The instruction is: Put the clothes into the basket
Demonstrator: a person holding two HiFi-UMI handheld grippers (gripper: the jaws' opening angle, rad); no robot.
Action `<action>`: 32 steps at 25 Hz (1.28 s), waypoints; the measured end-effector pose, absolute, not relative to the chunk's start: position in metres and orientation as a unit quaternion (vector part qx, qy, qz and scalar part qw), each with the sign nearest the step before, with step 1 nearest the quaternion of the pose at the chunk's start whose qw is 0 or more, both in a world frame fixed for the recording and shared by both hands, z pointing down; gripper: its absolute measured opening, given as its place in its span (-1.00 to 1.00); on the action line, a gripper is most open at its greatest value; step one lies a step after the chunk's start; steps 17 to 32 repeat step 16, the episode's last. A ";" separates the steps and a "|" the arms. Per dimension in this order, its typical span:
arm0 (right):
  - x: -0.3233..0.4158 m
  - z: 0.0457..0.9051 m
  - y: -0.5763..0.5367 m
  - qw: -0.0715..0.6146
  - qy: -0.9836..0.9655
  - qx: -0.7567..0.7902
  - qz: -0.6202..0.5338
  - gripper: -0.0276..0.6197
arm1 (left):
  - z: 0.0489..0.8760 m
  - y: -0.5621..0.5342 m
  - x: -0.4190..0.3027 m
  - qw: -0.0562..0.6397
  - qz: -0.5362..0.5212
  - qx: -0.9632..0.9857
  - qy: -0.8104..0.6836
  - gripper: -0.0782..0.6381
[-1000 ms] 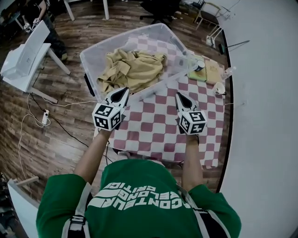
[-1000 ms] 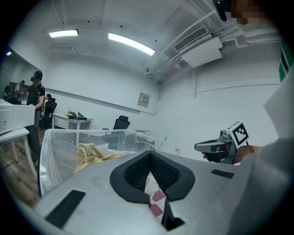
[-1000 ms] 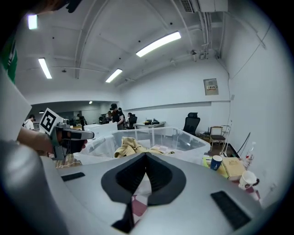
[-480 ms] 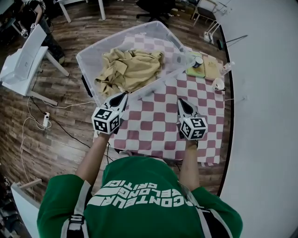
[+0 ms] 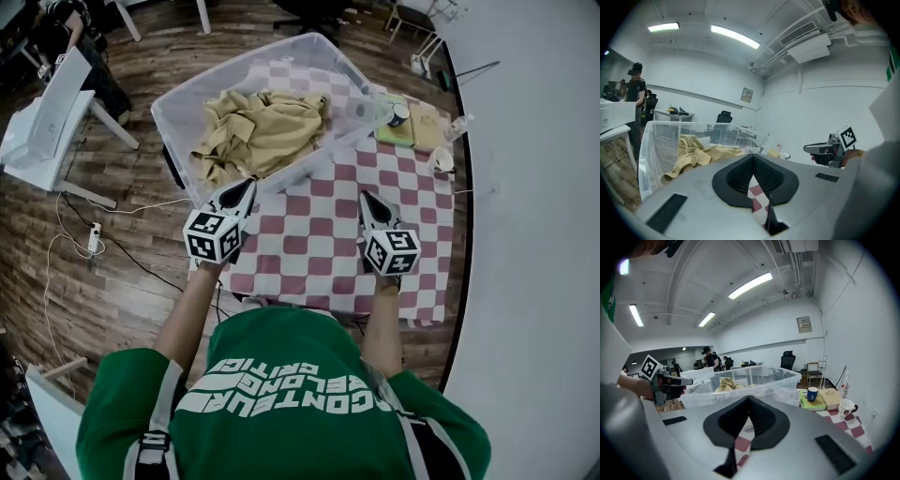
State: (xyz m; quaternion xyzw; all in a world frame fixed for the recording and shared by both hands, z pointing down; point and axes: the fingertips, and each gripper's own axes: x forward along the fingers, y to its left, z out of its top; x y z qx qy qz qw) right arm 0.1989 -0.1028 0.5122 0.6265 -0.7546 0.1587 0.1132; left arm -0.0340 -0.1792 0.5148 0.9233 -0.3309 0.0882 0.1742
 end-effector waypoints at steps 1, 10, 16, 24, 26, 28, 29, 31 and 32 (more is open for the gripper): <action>0.199 0.513 -0.102 0.115 -0.754 0.627 0.159 -0.89 | 0.515 -0.178 -0.034 0.175 0.089 0.923 -0.330 -0.77; 0.203 0.512 -0.101 0.123 -0.751 0.631 0.155 -0.89 | 0.515 -0.178 -0.033 0.179 0.084 0.923 -0.329 -0.77; 0.202 0.518 -0.098 0.128 -0.750 0.630 0.154 -0.89 | 0.522 -0.174 -0.033 0.186 0.087 0.922 -0.328 -0.77; 0.202 0.518 -0.098 0.128 -0.750 0.630 0.154 -0.89 | 0.522 -0.174 -0.033 0.186 0.087 0.922 -0.328 -0.77; 0.202 0.518 -0.098 0.128 -0.750 0.630 0.154 -0.89 | 0.522 -0.174 -0.033 0.186 0.087 0.922 -0.328 -0.77; 0.202 0.518 -0.098 0.128 -0.750 0.630 0.154 -0.89 | 0.522 -0.174 -0.033 0.186 0.087 0.922 -0.328 -0.77; 0.202 0.518 -0.098 0.128 -0.750 0.630 0.154 -0.89 | 0.522 -0.174 -0.033 0.186 0.087 0.922 -0.328 -0.77; 0.202 0.518 -0.098 0.128 -0.750 0.630 0.154 -0.89 | 0.522 -0.174 -0.033 0.186 0.087 0.922 -0.328 -0.77; 0.202 0.518 -0.098 0.128 -0.750 0.630 0.154 -0.89 | 0.522 -0.174 -0.033 0.186 0.087 0.922 -0.328 -0.77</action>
